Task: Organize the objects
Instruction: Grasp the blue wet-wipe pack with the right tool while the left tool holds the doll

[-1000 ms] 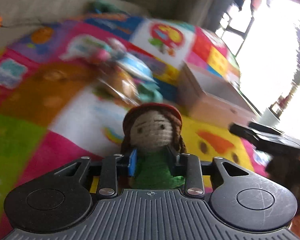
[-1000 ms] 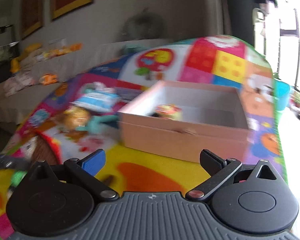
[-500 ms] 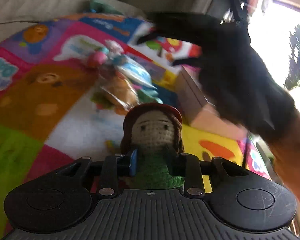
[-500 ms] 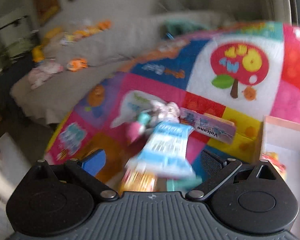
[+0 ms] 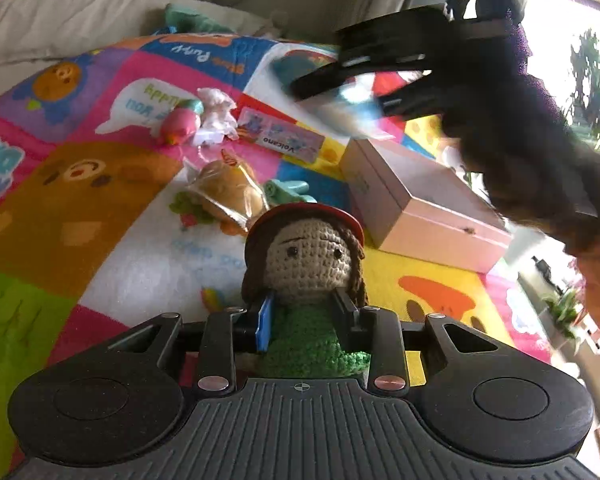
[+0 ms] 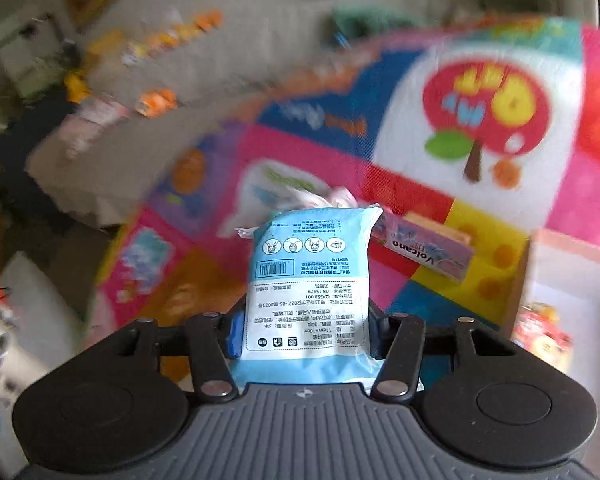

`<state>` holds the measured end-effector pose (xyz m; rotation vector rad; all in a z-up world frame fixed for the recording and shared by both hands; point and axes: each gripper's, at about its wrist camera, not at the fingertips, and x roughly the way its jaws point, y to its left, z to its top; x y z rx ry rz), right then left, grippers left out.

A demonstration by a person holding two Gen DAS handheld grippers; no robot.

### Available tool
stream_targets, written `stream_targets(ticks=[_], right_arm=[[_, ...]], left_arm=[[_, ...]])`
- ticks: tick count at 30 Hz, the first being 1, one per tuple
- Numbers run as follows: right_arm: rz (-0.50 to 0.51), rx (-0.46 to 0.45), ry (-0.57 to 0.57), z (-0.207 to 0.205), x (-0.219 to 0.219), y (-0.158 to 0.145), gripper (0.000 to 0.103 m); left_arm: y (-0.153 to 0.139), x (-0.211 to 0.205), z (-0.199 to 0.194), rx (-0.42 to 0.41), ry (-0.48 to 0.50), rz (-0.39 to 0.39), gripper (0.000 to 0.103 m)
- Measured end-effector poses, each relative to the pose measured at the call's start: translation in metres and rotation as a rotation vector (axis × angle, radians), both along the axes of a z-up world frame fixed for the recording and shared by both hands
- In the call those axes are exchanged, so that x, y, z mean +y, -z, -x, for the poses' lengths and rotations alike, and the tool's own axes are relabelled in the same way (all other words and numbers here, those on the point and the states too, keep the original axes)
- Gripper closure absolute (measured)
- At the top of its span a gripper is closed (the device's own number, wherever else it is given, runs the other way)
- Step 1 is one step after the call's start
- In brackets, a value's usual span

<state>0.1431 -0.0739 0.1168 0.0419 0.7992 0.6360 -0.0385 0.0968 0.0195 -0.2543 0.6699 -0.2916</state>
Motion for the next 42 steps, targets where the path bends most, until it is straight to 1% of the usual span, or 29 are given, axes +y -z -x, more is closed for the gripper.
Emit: stream_targets(ticks=[3,5,8,11,13,15,16,18,21,22,23,25,27,28,30,32,35,37,40,42], right_arm=[[0.015,-0.095,0.002,0.057,-0.040,-0.015,0.049],[0.064,-0.155,0.028,0.096,-0.063,-0.011,0.049],[0.118,-0.194,0.071,0.142,-0.098,0.008,0.049],[0.147,-0.188,0.135,0.169,-0.127,0.031,0.049],[0.127,-0.153,0.173,0.180,-0.143,0.045,0.049],[0.107,-0.140,0.192,0.192,-0.156,0.055,0.049],[0.102,-0.147,0.196,0.197,-0.161,0.060,0.049],[0.093,-0.173,0.206,0.204,-0.167,0.066,0.049],[0.049,-0.224,0.236,0.215,-0.181,0.067,0.049],[0.032,-0.241,0.247,0.217,-0.184,0.066,0.049],[0.014,-0.255,0.255,0.217,-0.186,0.066,0.049],[-0.027,-0.277,0.270,0.219,-0.191,0.064,0.049],[-0.063,-0.291,0.284,0.220,-0.195,0.065,0.049],[-0.072,-0.294,0.294,0.222,-0.196,0.066,0.049],[-0.090,-0.297,0.311,0.228,-0.204,0.071,0.049],[-0.098,-0.278,0.314,0.229,-0.211,0.078,0.049],[-0.086,-0.223,0.313,0.221,-0.216,0.093,0.049],[-0.089,-0.192,0.309,0.216,-0.214,0.102,0.049],[-0.076,-0.165,0.301,0.208,-0.205,0.112,0.049],[-0.055,-0.154,0.306,0.203,-0.200,0.117,0.048]], left_arm=[[0.000,-0.009,0.000,0.001,0.015,-0.045,0.065],[0.000,-0.016,-0.001,0.006,0.019,-0.079,0.062],[-0.002,-0.027,-0.006,0.025,0.025,-0.139,0.059],[-0.004,-0.036,-0.013,0.042,0.024,-0.168,0.058],[-0.004,-0.037,-0.015,0.056,0.004,-0.154,0.060],[-0.008,-0.041,-0.013,0.054,0.005,-0.172,0.064],[-0.010,-0.044,-0.009,0.052,0.015,-0.184,0.066],[-0.015,-0.049,-0.003,0.073,0.059,-0.163,0.067],[-0.031,-0.060,0.002,0.109,0.120,-0.089,0.073],[-0.040,-0.066,0.001,0.096,0.136,-0.074,0.103],[-0.054,-0.075,-0.004,0.067,0.155,-0.060,0.099],[-0.079,-0.093,-0.019,0.008,0.186,-0.049,0.099],[-0.101,-0.116,-0.041,-0.065,0.201,-0.078,0.099],[-0.107,-0.126,-0.052,-0.081,0.198,-0.092,0.099],[-0.114,-0.138,-0.066,-0.078,0.210,-0.087,0.098],[-0.113,-0.146,-0.066,-0.082,0.237,-0.107,0.097],[-0.099,-0.147,-0.049,-0.076,0.258,-0.189,0.093],[-0.090,-0.141,-0.036,-0.067,0.274,-0.229,0.091],[-0.074,-0.141,0.004,-0.082,0.396,-0.318,0.091],[-0.056,-0.148,0.024,-0.042,0.467,-0.353,0.090]])
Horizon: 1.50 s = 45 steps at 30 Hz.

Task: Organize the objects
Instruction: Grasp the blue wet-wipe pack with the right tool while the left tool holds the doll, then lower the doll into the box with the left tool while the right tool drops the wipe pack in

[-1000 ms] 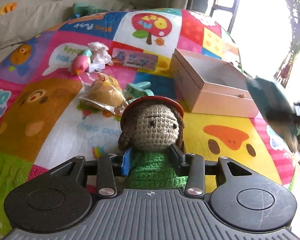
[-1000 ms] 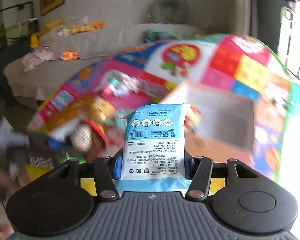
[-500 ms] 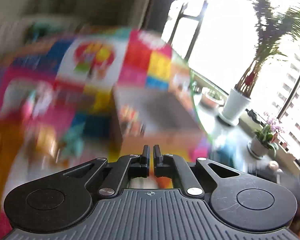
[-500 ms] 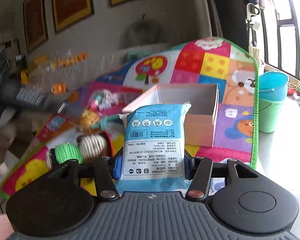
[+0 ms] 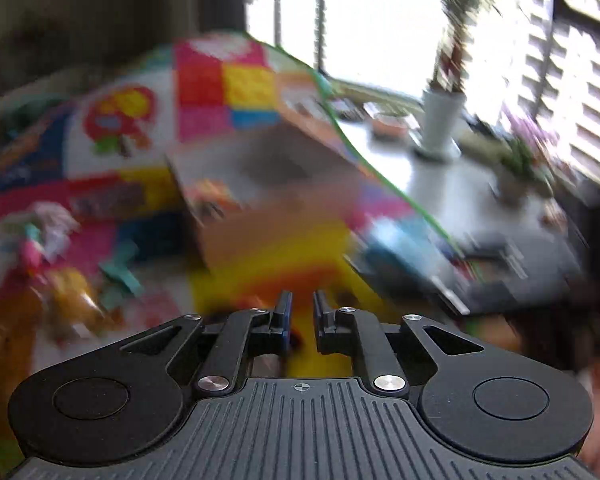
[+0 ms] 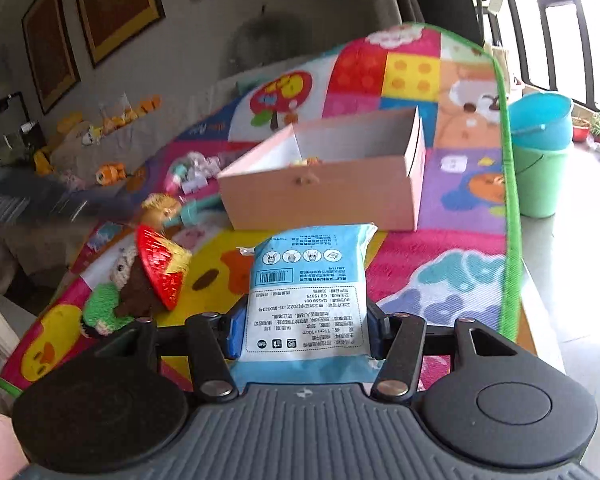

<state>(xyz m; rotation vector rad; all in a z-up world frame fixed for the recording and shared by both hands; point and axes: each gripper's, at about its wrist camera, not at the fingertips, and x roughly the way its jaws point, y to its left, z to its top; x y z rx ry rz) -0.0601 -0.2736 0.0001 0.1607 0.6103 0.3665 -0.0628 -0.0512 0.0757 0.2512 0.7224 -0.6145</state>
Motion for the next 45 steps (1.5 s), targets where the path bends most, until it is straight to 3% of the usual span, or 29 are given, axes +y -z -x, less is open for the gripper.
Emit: stream_targets(ticks=[6,9,13,15,16,17,18,23,27,31,35,38,41,45], right_arm=[[0.033,0.014,0.058,-0.005,0.002,0.007,0.026],[-0.006,0.023,0.072,-0.006,-0.006,0.009,0.023],[-0.040,0.034,0.077,-0.008,-0.010,0.009,0.021],[-0.052,0.034,0.079,-0.008,-0.012,0.010,0.021],[-0.059,0.035,0.080,-0.007,-0.012,0.010,0.020],[-0.065,0.036,0.080,-0.007,-0.013,0.010,0.020],[-0.070,0.036,0.081,-0.007,-0.014,0.010,0.020],[-0.099,0.030,0.087,-0.005,-0.017,0.010,0.019],[-0.122,0.037,0.088,-0.005,-0.020,0.011,0.018],[-0.118,0.035,0.087,-0.004,-0.019,0.011,0.018],[-0.118,0.037,0.086,-0.004,-0.017,0.011,0.017],[-0.107,0.040,0.075,-0.005,-0.015,0.011,0.015],[-0.071,0.052,0.059,-0.008,-0.011,0.009,0.012],[-0.001,0.056,0.034,-0.016,-0.004,0.002,0.012]], left_arm=[[0.058,-0.031,0.009,0.120,0.033,-0.135,0.089],[0.057,-0.038,0.005,0.116,0.061,-0.144,0.089],[0.056,-0.037,-0.007,0.178,0.071,-0.122,0.086],[0.054,-0.036,-0.008,0.224,0.087,-0.096,0.070],[0.052,-0.035,-0.008,0.249,0.107,-0.077,0.055],[0.052,-0.036,-0.008,0.268,0.129,-0.066,0.047],[0.052,-0.037,-0.008,0.274,0.145,-0.070,0.046],[0.041,-0.025,0.002,0.244,0.149,-0.065,0.052],[-0.001,0.005,0.028,0.099,0.120,-0.004,0.050],[-0.019,0.029,0.020,-0.016,-0.024,-0.108,0.052],[0.003,0.043,-0.019,0.071,-0.086,-0.144,0.052],[0.030,0.038,-0.042,0.155,-0.068,-0.183,0.042],[0.045,0.024,-0.054,0.134,-0.065,-0.238,0.040],[0.046,0.025,-0.059,0.122,-0.085,-0.191,0.047]])
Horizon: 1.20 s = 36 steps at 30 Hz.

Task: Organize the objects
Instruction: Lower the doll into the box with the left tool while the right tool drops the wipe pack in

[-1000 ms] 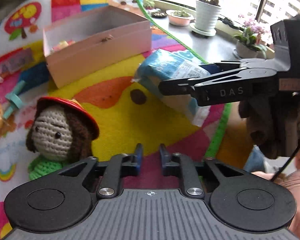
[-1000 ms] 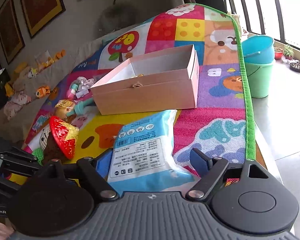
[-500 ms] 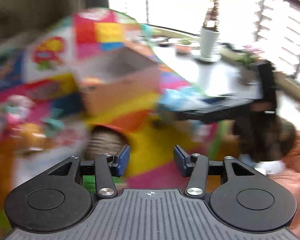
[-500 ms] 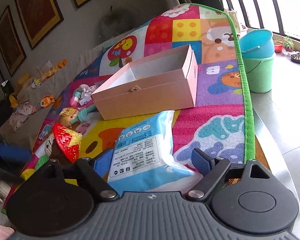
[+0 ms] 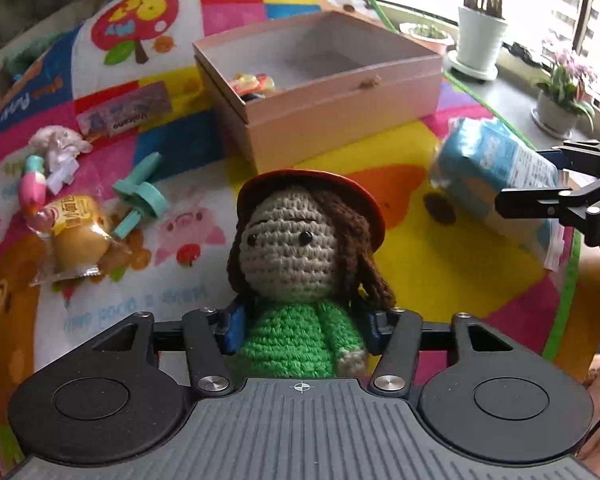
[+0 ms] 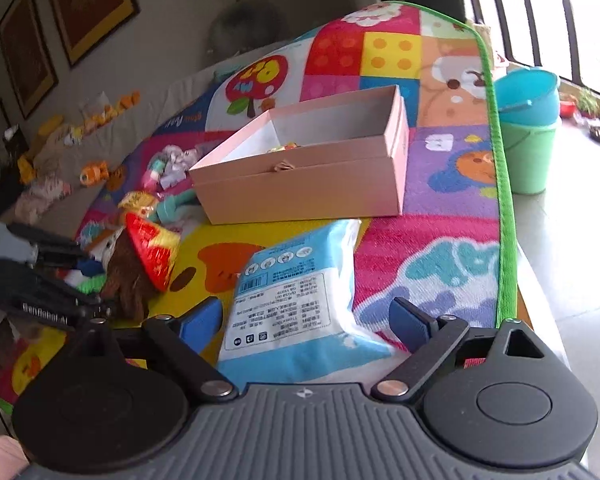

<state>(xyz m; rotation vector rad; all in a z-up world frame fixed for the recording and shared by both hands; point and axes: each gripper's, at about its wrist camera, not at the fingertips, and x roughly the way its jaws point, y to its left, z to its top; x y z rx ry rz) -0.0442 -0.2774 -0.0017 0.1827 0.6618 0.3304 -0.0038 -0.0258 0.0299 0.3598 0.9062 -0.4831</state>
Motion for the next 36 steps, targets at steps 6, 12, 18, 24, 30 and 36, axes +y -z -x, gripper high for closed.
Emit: stream_targets(ticks=[6,12,18,24,30,36], right_arm=[[0.104,0.055,-0.092,-0.020,0.015,-0.004,0.044],[0.070,-0.052,-0.122,0.000,0.011,-0.029,0.051],[0.035,-0.165,-0.068,0.016,-0.003,-0.048,0.051],[0.025,-0.170,-0.027,0.017,-0.021,-0.044,0.051],[0.029,-0.179,0.024,0.013,-0.035,-0.038,0.051],[-0.005,-0.209,0.061,-0.003,-0.043,-0.052,0.051]], left_arm=[[-0.015,0.006,0.012,0.004,-0.013,0.070,0.051],[-0.088,-0.011,-0.020,-0.106,-0.069,0.274,0.052],[-0.079,-0.088,-0.126,-0.023,-0.184,0.323,0.051],[-0.024,-0.140,-0.180,0.015,-0.295,0.158,0.046],[-0.027,-0.140,-0.153,0.033,-0.280,0.117,0.045],[-0.065,-0.086,-0.093,-0.060,-0.254,0.315,0.048]])
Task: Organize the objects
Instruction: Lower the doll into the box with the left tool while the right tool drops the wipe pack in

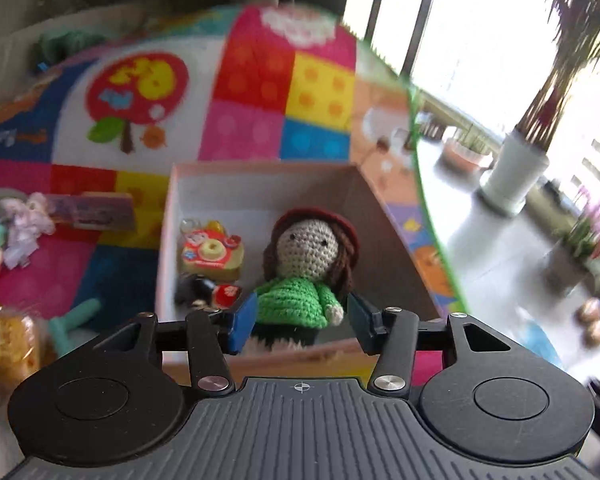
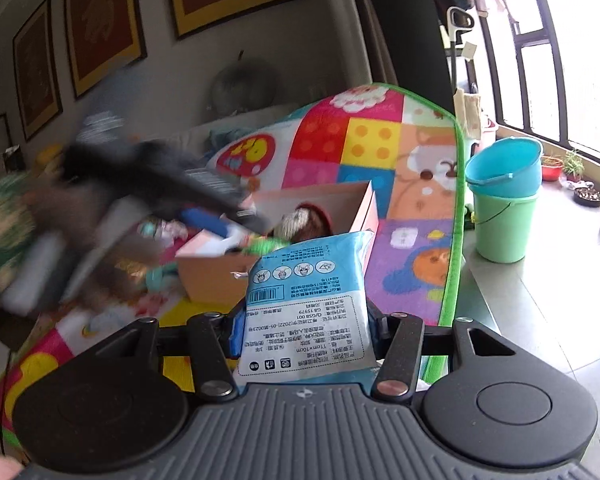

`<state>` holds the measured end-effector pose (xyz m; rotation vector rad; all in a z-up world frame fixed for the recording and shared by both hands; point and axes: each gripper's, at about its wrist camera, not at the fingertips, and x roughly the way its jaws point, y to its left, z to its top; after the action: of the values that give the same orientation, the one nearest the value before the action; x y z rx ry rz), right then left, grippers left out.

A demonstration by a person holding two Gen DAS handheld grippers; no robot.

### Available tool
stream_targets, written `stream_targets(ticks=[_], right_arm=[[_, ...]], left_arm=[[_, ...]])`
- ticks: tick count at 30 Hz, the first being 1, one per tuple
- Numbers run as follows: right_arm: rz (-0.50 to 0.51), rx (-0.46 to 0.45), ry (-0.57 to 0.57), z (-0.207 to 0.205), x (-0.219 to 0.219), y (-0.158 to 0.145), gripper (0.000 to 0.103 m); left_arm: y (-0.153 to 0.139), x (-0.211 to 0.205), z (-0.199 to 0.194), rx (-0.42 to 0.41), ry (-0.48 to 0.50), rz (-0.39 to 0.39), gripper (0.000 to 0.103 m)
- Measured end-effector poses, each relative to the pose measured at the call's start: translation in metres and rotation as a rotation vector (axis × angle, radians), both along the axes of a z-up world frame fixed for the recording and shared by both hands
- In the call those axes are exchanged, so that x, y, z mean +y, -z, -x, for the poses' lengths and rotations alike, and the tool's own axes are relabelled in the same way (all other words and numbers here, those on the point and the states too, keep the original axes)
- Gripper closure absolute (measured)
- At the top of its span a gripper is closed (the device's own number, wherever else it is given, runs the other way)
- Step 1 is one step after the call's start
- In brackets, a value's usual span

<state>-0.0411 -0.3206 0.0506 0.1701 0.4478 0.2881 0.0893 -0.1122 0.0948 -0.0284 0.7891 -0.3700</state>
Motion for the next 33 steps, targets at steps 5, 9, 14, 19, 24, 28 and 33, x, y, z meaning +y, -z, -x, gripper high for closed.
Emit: stream_targets(ticks=[5,9,14,19,24,28,33], right_arm=[[0.040,0.012,0.026,-0.059,0.021,-0.020,0.051],[0.280,0.071,0.125,-0.122,0.059,-0.017,0.051],[0.414,0.148,0.103,-0.169,0.094,-0.008,0.052],[0.385,0.227,0.068,-0.196,0.117,-0.003,0.051],[0.384,0.268,0.057,-0.185,0.108,-0.006,0.044],[0.328,0.208,0.058,-0.156,0.084,-0.031,0.029],[0.306,0.216,0.083,-0.156,0.078,-0.041,0.050]], left_arm=[[-0.002,0.055,0.044,-0.072,-0.042,0.085,0.049],[0.008,0.099,0.070,-0.084,-0.073,0.132,0.049],[0.026,0.149,0.085,-0.091,-0.150,0.193,0.049],[0.046,0.179,0.078,-0.072,-0.199,0.282,0.049],[0.053,0.195,0.086,-0.089,-0.182,0.305,0.050],[0.055,0.208,0.093,-0.130,-0.198,0.288,0.050],[0.059,0.217,0.088,-0.123,-0.239,0.313,0.050]])
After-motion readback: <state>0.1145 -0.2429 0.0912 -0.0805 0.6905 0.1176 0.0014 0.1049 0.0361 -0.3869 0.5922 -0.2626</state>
